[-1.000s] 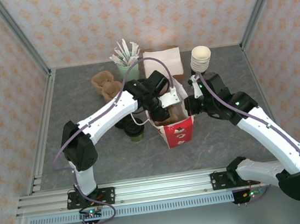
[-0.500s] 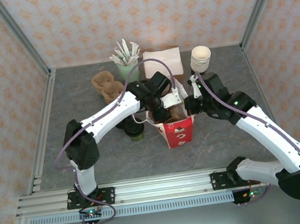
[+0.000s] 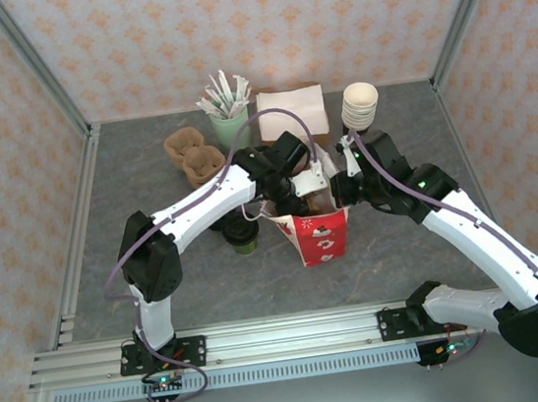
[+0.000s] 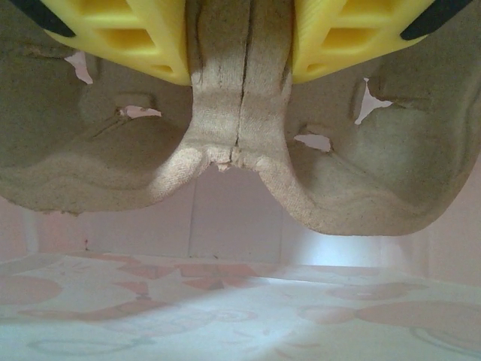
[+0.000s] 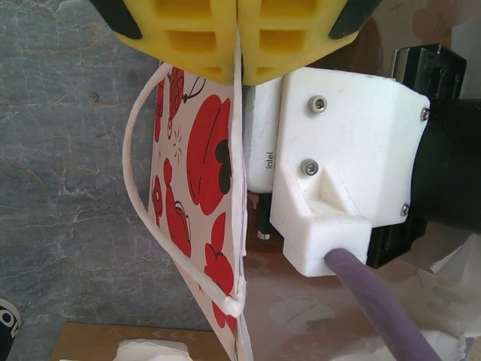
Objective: Pack the takeout coffee
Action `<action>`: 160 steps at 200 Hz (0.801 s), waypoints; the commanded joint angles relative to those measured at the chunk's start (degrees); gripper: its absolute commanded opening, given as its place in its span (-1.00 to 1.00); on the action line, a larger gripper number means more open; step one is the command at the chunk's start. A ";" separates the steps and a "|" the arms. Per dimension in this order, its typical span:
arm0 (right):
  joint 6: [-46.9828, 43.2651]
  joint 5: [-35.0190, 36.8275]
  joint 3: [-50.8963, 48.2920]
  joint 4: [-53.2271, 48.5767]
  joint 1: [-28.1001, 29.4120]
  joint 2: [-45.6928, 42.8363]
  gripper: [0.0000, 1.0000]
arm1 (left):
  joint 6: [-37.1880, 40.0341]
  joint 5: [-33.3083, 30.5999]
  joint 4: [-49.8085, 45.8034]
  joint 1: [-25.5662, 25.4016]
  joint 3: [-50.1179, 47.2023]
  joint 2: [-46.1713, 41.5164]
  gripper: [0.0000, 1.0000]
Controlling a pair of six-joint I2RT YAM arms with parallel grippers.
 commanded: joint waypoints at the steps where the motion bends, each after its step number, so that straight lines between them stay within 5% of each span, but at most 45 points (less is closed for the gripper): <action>1: 0.03 0.66 0.91 4.39 0.47 -0.15 -1.00 | 1.67 1.24 -1.53 -1.51 -1.69 2.97 -0.27; 55: -0.14 0.77 0.92 4.39 0.47 -0.01 -1.00 | 1.45 3.00 -0.42 -1.59 -1.68 4.02 -0.21; 123: -0.58 1.09 1.16 3.80 0.47 0.14 -1.00 | 0.12 3.82 -0.07 -0.88 -0.15 -0.27 0.51; 160: -0.72 1.90 0.61 3.20 0.49 -0.29 -1.00 | 0.30 3.76 -3.08 -0.53 2.17 -3.50 0.69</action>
